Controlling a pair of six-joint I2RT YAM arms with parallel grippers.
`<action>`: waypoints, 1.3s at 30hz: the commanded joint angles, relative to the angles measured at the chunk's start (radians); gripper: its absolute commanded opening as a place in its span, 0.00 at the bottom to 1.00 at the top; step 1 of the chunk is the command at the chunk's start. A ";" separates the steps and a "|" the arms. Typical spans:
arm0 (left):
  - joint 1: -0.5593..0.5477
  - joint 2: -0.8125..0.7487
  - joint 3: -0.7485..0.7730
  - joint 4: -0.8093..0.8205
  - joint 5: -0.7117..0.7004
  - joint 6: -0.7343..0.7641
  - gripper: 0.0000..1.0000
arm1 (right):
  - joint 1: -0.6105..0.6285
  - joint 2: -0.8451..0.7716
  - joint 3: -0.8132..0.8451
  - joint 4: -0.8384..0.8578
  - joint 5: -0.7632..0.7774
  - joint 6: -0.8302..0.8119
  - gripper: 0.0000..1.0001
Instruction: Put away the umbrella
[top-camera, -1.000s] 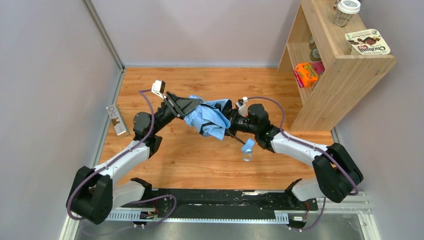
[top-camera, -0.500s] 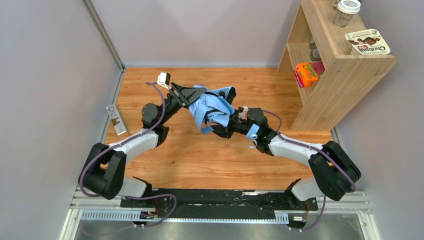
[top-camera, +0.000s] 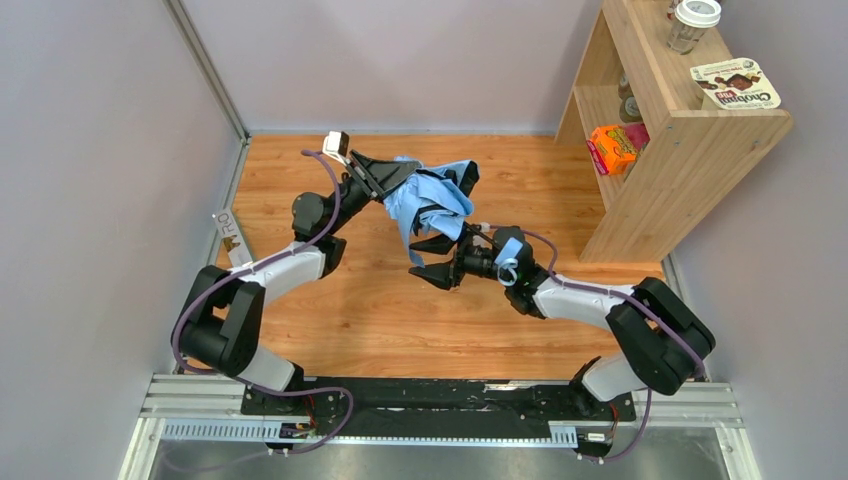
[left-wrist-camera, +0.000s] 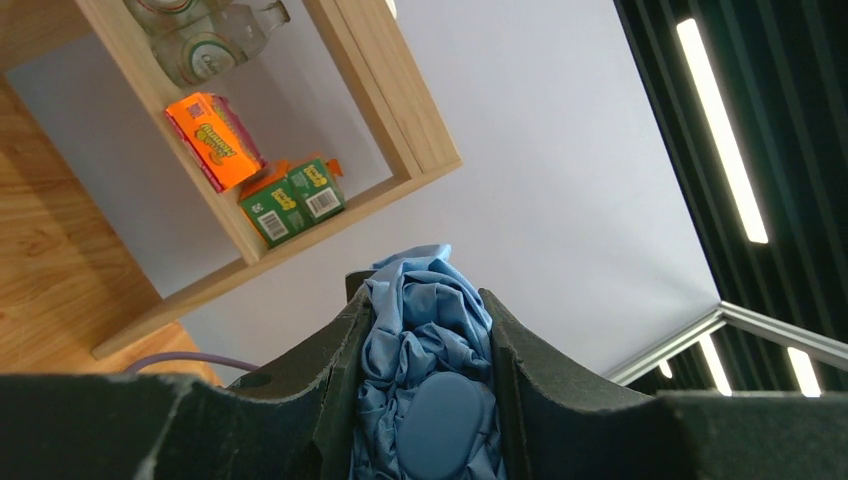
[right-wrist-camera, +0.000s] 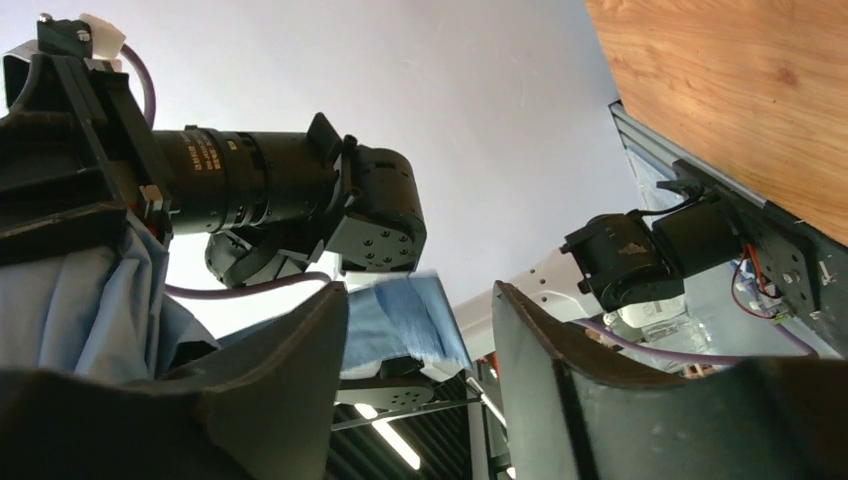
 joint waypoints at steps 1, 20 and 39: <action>0.007 0.014 0.049 0.157 -0.019 0.006 0.00 | 0.010 0.001 -0.019 0.145 -0.004 0.214 0.62; 0.003 0.043 0.035 0.194 0.009 -0.017 0.00 | 0.042 -0.009 0.018 0.184 0.046 0.357 0.59; -0.020 0.025 -0.006 0.197 0.013 0.006 0.00 | 0.053 -0.068 -0.024 0.099 0.188 0.458 0.41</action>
